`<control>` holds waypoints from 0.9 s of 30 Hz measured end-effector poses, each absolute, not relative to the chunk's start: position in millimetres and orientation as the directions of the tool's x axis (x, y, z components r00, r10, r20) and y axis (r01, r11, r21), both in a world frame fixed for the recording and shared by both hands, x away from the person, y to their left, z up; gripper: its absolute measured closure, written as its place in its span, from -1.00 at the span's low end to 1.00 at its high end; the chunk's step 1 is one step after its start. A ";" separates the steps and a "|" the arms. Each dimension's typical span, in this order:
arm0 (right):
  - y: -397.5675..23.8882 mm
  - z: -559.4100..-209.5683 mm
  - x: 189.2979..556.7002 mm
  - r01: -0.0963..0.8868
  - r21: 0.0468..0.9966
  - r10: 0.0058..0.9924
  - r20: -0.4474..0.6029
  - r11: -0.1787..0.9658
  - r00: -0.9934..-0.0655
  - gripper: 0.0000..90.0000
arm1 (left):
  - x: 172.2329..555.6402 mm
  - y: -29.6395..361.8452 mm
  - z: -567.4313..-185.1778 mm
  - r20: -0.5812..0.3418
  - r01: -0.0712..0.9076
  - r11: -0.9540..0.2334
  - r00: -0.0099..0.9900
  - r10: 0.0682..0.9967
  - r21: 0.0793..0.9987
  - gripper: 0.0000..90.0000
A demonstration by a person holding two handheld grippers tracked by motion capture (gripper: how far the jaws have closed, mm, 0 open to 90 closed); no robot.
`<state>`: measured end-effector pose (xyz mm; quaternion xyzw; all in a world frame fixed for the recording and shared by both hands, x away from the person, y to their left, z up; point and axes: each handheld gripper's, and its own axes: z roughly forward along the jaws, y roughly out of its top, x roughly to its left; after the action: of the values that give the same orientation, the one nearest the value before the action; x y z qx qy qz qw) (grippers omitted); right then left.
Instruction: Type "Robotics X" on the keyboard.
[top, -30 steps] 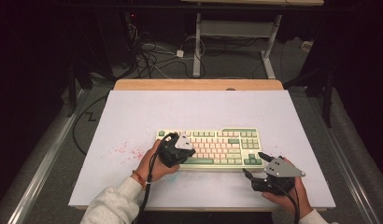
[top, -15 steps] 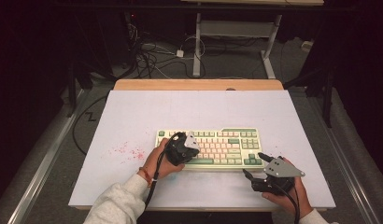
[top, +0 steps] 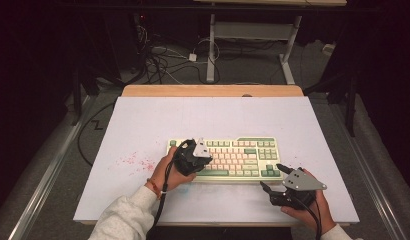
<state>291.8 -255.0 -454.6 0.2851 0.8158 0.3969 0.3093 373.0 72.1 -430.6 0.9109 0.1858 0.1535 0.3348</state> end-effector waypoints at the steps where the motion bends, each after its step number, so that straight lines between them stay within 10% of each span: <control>1: -255.0 -454.8 292.0 0.221 0.823 0.711 -0.278 0.523 -0.647 -0.46 | 371.9 74.7 -428.7 0.162 0.232 -0.700 0.879 0.448 0.675 0.79; 18: -256.1 -454.2 292.9 0.225 0.825 0.715 -0.273 0.518 -0.644 -0.45 | 346.8 119.9 -425.9 0.285 0.162 -0.630 0.788 0.546 0.759 -0.36; 27: -255.4 -454.1 294.1 0.230 0.825 0.716 -0.268 0.516 -0.645 -0.43 | 333.7 148.0 -439.5 0.291 0.166 -0.584 0.741 0.605 0.794 -0.55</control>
<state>294.1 -255.4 -454.1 0.2901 0.8154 0.3970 0.3056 333.7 148.0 -439.5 0.8455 0.2278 0.2782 0.3948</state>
